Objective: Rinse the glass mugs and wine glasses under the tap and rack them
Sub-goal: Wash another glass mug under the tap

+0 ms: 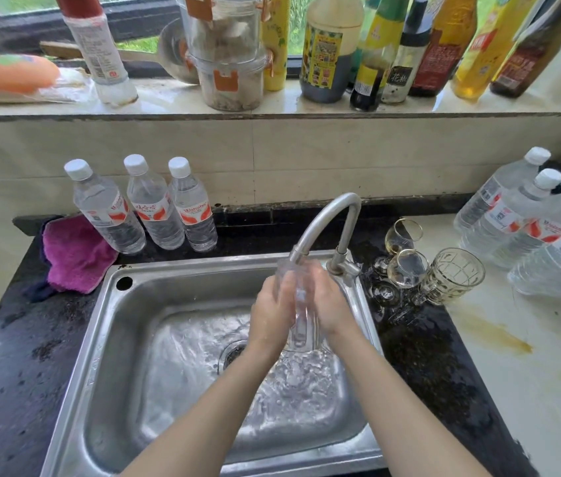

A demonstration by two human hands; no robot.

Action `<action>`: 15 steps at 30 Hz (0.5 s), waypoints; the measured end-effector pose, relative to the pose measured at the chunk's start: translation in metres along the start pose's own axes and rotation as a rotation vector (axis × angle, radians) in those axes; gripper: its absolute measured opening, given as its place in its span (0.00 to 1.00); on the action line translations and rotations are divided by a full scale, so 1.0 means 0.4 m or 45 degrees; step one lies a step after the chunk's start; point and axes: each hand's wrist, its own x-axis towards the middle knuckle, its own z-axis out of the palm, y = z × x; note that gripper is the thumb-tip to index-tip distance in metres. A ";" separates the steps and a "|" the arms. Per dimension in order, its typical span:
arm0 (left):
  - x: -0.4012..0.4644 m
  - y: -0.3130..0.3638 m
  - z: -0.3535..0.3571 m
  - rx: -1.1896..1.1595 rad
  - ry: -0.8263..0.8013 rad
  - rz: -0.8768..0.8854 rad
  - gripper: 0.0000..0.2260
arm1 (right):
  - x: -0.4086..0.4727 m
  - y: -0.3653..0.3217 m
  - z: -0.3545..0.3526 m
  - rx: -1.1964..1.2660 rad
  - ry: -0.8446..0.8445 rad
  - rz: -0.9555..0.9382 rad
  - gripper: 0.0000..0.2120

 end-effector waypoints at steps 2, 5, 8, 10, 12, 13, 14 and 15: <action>-0.004 -0.006 -0.018 0.190 -0.072 0.076 0.24 | 0.023 -0.024 -0.015 -0.055 0.023 0.124 0.14; 0.010 -0.028 -0.047 0.422 -0.133 0.203 0.26 | 0.060 -0.062 -0.020 -0.079 -0.104 0.466 0.08; 0.028 -0.050 -0.073 0.563 -0.206 0.293 0.31 | 0.065 -0.078 0.001 -0.565 -0.158 0.469 0.09; 0.029 -0.052 -0.090 0.549 -0.209 0.310 0.37 | 0.042 -0.087 0.014 -0.665 -0.125 0.271 0.12; 0.027 -0.044 -0.100 0.607 -0.248 0.366 0.38 | 0.037 -0.091 0.018 -0.787 -0.228 0.191 0.15; 0.026 -0.039 -0.101 0.651 -0.285 0.380 0.37 | 0.047 -0.091 0.017 -0.863 -0.289 0.213 0.15; 0.025 -0.040 -0.100 0.673 -0.329 0.386 0.35 | 0.069 -0.086 0.010 -0.852 -0.323 0.254 0.15; 0.022 -0.039 -0.099 0.660 -0.359 0.369 0.32 | 0.083 -0.084 0.008 -0.738 -0.338 0.280 0.15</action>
